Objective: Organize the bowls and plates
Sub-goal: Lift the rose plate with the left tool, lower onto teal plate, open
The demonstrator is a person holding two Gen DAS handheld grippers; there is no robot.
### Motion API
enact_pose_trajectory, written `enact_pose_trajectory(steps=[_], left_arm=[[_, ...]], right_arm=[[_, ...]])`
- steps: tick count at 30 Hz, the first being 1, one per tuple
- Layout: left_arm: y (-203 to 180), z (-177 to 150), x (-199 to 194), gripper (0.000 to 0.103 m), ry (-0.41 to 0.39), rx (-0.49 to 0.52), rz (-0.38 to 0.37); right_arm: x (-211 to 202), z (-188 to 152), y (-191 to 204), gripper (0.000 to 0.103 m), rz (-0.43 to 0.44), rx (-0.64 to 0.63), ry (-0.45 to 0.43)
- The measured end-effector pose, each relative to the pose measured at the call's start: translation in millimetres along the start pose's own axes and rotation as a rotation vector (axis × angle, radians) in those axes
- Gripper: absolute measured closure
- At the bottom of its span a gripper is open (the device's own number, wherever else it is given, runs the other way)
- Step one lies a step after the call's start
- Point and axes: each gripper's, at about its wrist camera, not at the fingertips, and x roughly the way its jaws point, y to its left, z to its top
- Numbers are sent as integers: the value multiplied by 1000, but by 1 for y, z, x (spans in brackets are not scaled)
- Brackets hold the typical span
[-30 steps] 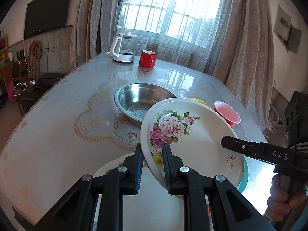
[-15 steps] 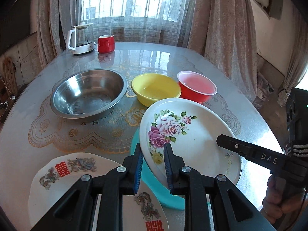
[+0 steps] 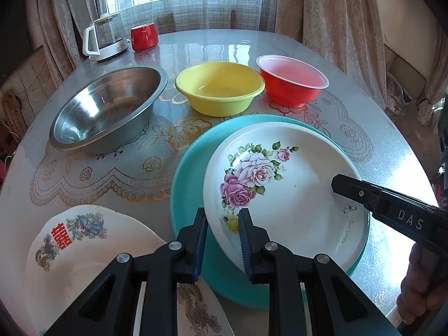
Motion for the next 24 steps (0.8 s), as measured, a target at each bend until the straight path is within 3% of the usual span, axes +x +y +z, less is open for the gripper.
enact_pose_trajectory(steps=[5,14,18,24], left_arm=[[-5,1,3,81,-4,20,51],[-1,3,3,81,-13,-18,68],[-2,3,3,81,-16,-22,77],[0,2,-1,81,-39,-44,71]], right_arm=[[0,1,3,82,-2,-18,1],[-10,0,4,79,-3,-45,-11],[-10,-5,9,90,-67,-90,-35],[-5,-4,8,91,-68,-81,-50]])
